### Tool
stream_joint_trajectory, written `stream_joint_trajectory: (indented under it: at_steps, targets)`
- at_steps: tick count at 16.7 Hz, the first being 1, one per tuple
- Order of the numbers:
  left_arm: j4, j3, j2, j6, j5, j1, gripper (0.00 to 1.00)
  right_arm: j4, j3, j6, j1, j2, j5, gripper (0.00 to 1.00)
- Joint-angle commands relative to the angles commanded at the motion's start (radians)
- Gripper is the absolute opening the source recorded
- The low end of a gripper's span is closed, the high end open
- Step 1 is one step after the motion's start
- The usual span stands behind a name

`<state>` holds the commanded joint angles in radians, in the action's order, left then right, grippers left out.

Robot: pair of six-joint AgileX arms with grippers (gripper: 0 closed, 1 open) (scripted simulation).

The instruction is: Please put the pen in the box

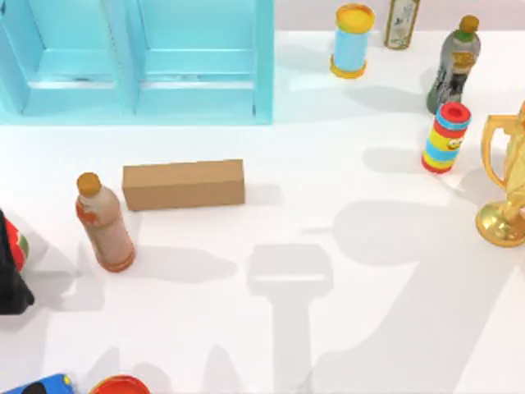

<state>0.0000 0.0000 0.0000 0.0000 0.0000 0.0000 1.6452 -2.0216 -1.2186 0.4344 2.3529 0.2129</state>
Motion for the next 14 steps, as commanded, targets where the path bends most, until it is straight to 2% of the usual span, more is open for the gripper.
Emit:
stream_joint_trajectory:
  at_steps: [8,14]
  targets:
    - [0.0,0.0,0.0,0.0,0.0,0.0,1.0,0.0,0.0,0.0,0.0,0.0,0.0,0.98]
    - [0.0,0.0,0.0,0.0,0.0,0.0,1.0,0.0,0.0,0.0,0.0,0.0,0.0,1.0]
